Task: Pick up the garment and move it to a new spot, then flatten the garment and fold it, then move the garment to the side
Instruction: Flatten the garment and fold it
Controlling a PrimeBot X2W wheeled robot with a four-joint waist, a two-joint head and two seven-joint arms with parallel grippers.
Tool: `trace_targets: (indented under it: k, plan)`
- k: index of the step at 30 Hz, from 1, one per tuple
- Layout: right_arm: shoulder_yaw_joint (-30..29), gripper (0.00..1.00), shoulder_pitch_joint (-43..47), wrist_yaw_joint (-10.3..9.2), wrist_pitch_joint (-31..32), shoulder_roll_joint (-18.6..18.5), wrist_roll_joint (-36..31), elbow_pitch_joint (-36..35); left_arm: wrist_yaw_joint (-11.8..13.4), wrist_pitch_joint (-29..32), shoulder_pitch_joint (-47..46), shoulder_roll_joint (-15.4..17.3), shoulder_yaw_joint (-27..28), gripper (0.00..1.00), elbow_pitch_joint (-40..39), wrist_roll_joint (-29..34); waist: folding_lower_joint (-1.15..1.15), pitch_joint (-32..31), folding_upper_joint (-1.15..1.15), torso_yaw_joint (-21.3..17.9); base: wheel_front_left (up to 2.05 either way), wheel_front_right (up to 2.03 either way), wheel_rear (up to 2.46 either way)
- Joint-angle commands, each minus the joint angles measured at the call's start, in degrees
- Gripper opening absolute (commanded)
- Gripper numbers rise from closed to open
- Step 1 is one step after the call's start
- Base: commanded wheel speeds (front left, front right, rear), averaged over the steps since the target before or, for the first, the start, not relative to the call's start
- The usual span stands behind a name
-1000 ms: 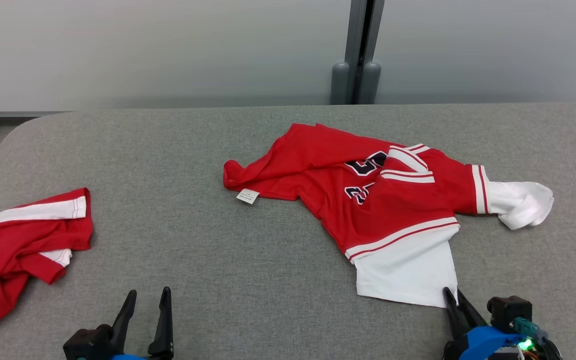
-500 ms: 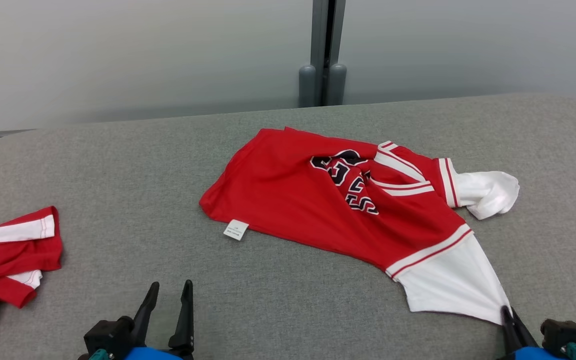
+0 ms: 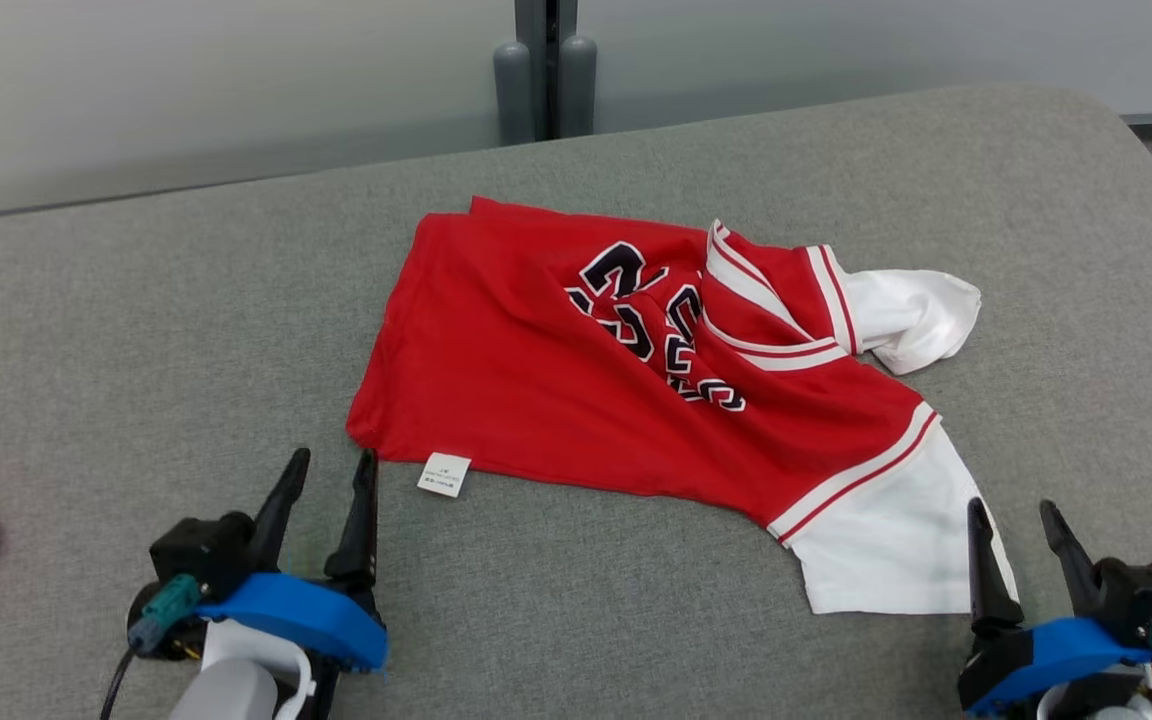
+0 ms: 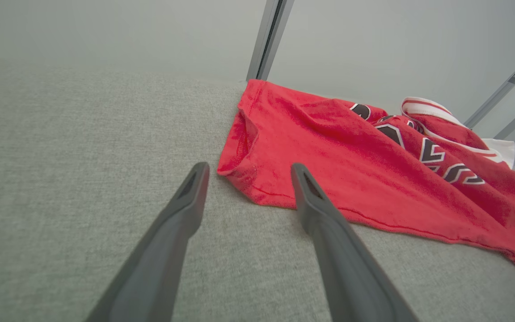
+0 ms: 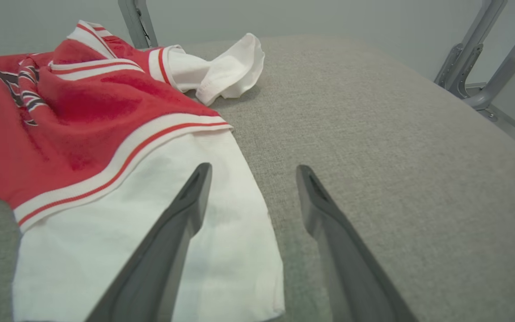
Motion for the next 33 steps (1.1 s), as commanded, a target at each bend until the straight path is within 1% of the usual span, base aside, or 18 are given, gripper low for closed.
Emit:
trace_targets:
  k: [1,4,9,14,15,16,17,19,21,24,31,33]
  plan:
    - [1.0,1.0,-0.92,-0.02,-0.04,-0.2,0.95,-1.31,0.08,-0.01,-2.12,0.94,-0.38,1.0,0.17,-0.95,-0.01,1.14,0.0,-0.03,0.0,0.0,0.0]
    - [3.5,1.0,-1.99,-0.02,-0.04,-0.19,2.09,-3.2,0.08,-0.01,-5.23,2.76,-2.92,1.0,1.27,-2.75,-0.01,2.95,0.0,-0.61,0.0,0.0,0.0]
    - [5.86,1.0,-2.96,-0.02,-0.04,-0.2,2.95,-4.72,0.08,-0.02,-9.16,6.02,-7.95,1.0,3.3,-5.99,-0.01,4.7,0.0,-1.72,0.0,0.0,0.0]
    - [6.83,1.0,-3.19,-0.02,-0.03,-0.19,3.69,-5.57,0.08,-0.01,-11.58,7.44,-11.29,1.0,6.57,-7.74,-0.01,5.36,0.0,-2.72,0.0,0.0,0.0]
    - [6.87,1.0,-3.13,-0.02,-0.04,-0.2,3.83,-5.66,0.08,-0.02,-11.93,7.39,-11.97,0.82,7.28,-8.04,-0.01,5.37,0.0,-2.88,0.0,0.0,0.0]
    - [6.94,1.0,-3.06,-0.02,-0.04,-0.2,3.89,-5.74,0.08,-0.01,-12.33,7.55,-12.89,0.38,7.96,-8.35,-0.01,5.35,0.0,-3.02,0.0,0.0,0.0]
    - [6.88,1.0,-3.03,-0.02,-0.04,-0.2,3.89,-5.84,0.08,-0.02,-12.59,7.69,-13.44,0.0,8.51,-8.82,-0.01,5.3,0.0,-3.13,0.0,0.0,0.0]
    - [6.6,1.0,-2.79,-0.02,-0.04,-0.19,3.76,-6.03,0.08,-0.02,-12.93,7.82,-13.55,0.0,9.65,-9.82,-0.01,4.93,0.0,-3.03,0.0,0.0,0.0]
    - [6.25,1.0,-2.45,-0.02,-0.03,-0.18,3.62,-6.17,0.08,-0.02,-12.7,7.59,-12.47,0.0,10.57,-10.59,-0.01,4.22,0.0,-2.53,0.0,0.0,0.0]
    - [6.15,1.0,-2.09,-0.01,-0.03,-0.16,3.84,-5.8,0.09,-0.02,-11.66,7.6,-8.65,0.0,11.41,-10.38,-0.01,3.04,0.0,-1.12,0.0,0.0,0.0]
    - [7.19,1.0,-2.61,-0.01,-0.04,-0.18,4.57,-4.06,0.1,-0.03,-8.68,7.15,0.56,0.0,13.14,-6.37,-0.01,0.54,0.0,3.41,0.0,0.0,0.0]
    - [7.85,1.0,-2.87,-0.02,-0.04,-0.18,4.86,-3.51,0.09,-0.02,-7.09,6.42,2.96,0.0,14.28,-5.37,-0.01,-0.19,0.0,4.46,0.0,0.0,0.0]
